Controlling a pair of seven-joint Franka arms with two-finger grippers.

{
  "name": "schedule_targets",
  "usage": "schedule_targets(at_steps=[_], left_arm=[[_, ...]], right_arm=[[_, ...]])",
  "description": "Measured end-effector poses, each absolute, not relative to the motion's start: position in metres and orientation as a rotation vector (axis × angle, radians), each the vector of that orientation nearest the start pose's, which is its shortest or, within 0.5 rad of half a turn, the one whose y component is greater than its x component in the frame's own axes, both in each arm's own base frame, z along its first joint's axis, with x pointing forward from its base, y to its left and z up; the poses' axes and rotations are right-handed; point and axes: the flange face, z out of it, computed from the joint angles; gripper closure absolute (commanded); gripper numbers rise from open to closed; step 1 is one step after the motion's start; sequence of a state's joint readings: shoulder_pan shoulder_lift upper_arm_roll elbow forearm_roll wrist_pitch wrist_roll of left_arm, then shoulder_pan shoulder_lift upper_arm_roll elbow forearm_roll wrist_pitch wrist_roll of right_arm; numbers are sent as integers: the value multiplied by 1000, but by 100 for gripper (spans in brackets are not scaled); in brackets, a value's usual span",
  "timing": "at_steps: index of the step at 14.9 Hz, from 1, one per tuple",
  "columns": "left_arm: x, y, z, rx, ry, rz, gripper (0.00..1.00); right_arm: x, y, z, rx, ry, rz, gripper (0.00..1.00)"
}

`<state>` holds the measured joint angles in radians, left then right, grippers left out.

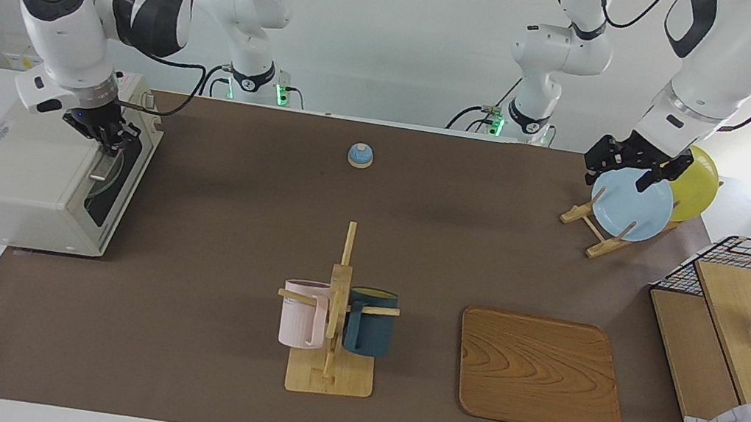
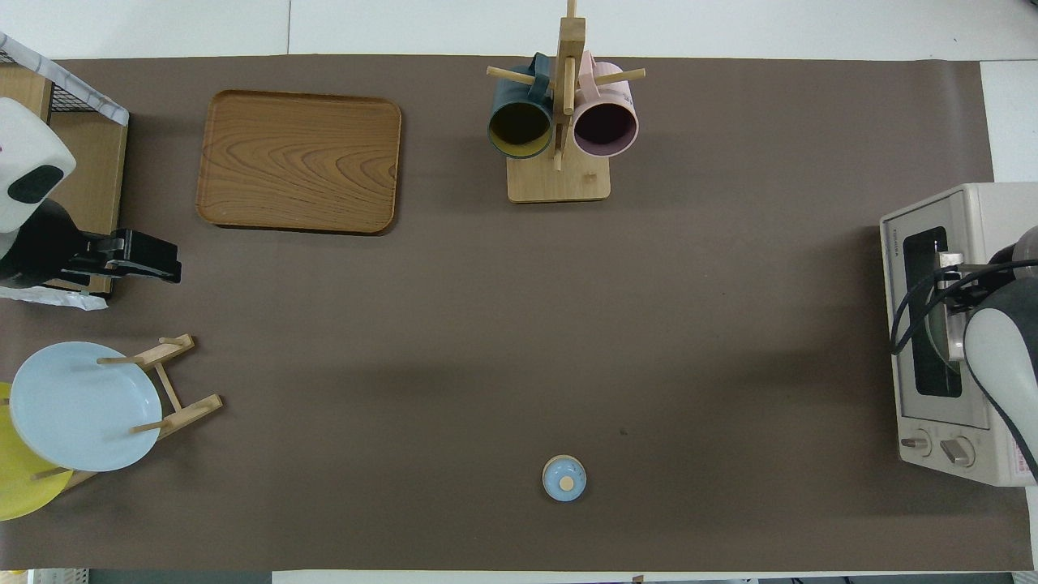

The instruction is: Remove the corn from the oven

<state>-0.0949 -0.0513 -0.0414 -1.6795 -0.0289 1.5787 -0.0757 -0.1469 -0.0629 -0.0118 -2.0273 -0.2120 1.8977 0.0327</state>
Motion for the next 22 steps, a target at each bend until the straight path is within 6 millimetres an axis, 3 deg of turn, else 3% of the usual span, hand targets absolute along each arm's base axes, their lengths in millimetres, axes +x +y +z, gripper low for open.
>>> schedule_targets(at_steps=[9, 14, 22], left_arm=[[532, -75, 602, -3161, 89, 82, 0], [533, -68, 602, -3162, 70, 82, 0], [533, -68, 602, -3162, 69, 82, 0]], right_arm=[[521, -94, 470, -3328, 179, 133, 100], [522, -82, 468, -3327, 157, 137, 100], [528, -26, 439, -3280, 198, 143, 100]])
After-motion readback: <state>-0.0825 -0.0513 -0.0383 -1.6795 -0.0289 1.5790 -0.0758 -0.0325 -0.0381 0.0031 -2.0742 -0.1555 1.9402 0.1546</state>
